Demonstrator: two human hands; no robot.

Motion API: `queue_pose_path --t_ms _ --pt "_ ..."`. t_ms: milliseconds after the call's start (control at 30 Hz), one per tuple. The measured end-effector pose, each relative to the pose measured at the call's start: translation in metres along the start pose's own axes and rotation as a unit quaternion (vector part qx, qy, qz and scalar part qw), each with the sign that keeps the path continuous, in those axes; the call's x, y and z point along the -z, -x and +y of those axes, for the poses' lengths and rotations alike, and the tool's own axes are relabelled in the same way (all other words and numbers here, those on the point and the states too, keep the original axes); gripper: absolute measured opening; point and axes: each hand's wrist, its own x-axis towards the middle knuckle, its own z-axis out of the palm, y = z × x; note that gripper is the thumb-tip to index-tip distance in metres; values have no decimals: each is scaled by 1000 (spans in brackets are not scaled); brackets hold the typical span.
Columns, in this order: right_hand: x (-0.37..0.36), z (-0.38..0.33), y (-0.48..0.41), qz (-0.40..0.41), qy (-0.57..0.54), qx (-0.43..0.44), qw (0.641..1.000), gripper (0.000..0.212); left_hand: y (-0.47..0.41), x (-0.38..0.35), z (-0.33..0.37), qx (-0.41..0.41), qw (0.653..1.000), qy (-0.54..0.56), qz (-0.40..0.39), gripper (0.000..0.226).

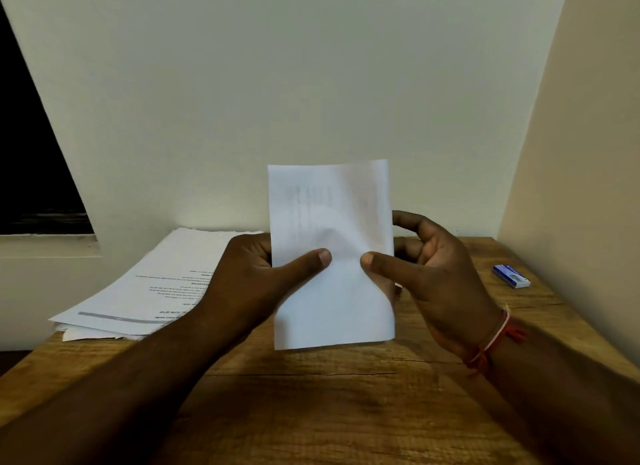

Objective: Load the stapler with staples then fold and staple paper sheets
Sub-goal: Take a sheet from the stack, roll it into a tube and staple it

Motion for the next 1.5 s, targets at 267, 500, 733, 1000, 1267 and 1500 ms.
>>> queue_pose_path --t_ms 267,500,733,1000,1267,1500 --pt "11 0 -10 36 -52 -4 998 61 -8 6 -5 5 1000 17 21 23" --pt "15 -2 -13 52 -78 -15 995 66 -8 3 -6 28 997 76 6 18" --pt "16 2 -15 79 -91 -36 992 52 -7 1 -11 73 993 75 -47 40" --pt "29 -2 -24 76 -71 -124 987 55 -13 13 -4 208 940 242 -121 49" --pt "27 3 -15 -194 111 -291 930 52 -25 32 -13 274 915 76 -286 100" --pt "8 12 -2 -264 151 -271 913 46 -9 -2 -17 231 899 -79 -363 26"
